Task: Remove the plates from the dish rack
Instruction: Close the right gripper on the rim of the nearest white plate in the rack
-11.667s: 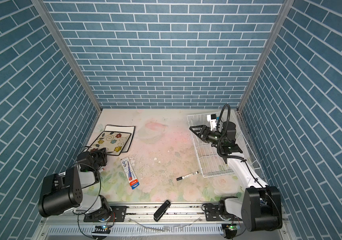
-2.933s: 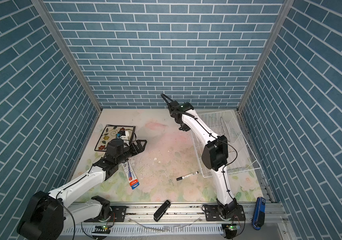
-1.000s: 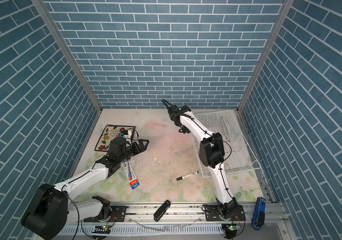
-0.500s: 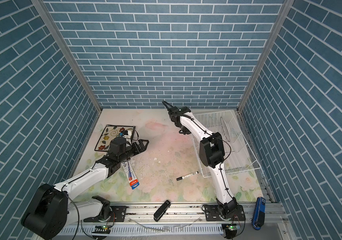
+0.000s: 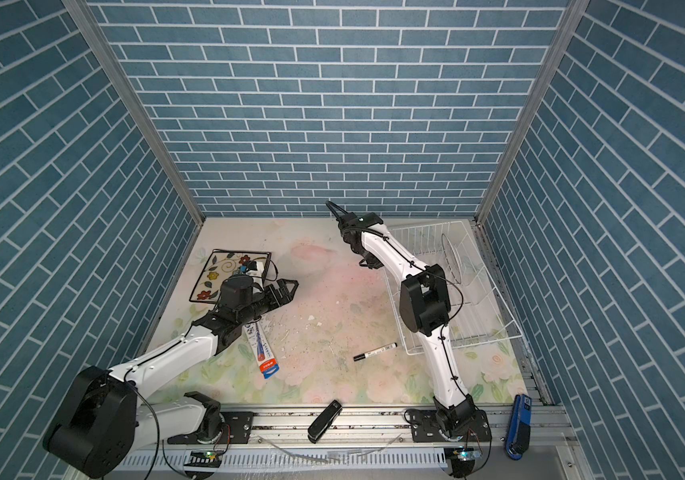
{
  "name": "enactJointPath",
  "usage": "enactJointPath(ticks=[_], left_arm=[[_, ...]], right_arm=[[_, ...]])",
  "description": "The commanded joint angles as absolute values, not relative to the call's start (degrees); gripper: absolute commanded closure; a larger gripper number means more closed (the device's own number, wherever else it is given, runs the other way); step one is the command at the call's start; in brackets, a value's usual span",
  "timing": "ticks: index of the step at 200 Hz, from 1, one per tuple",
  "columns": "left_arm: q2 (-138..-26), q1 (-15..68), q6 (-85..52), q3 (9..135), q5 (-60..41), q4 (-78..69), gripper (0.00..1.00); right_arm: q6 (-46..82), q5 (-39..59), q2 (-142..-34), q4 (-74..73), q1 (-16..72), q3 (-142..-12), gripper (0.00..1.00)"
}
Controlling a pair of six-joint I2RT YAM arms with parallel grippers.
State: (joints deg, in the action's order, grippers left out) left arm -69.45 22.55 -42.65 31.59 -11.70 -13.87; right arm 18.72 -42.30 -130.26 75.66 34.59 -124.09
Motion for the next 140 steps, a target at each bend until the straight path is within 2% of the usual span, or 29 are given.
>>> enactJointPath(ticks=[1,59,109,140], left_arm=[[-70.07,22.94,-42.28,33.22,-11.75,-13.14,0.0],[-70.0,22.92,-42.26,33.22,-11.68,-12.88,0.0],[-70.26,22.9,-42.26,33.57,-11.83,-12.44,0.0],[-69.96,22.94,-42.27,33.57,-11.66,-12.31,0.0]], right_arm=[[20.75,-42.99,-127.44,76.21,34.53,-123.48,0.87],[20.57,-44.45,-128.0,77.39,34.57,-124.63,0.9],[21.18,-45.74,-128.32,78.46,34.71,-125.29,1.0],[21.18,-46.8,-128.28,79.14,34.88,-126.19,1.0]])
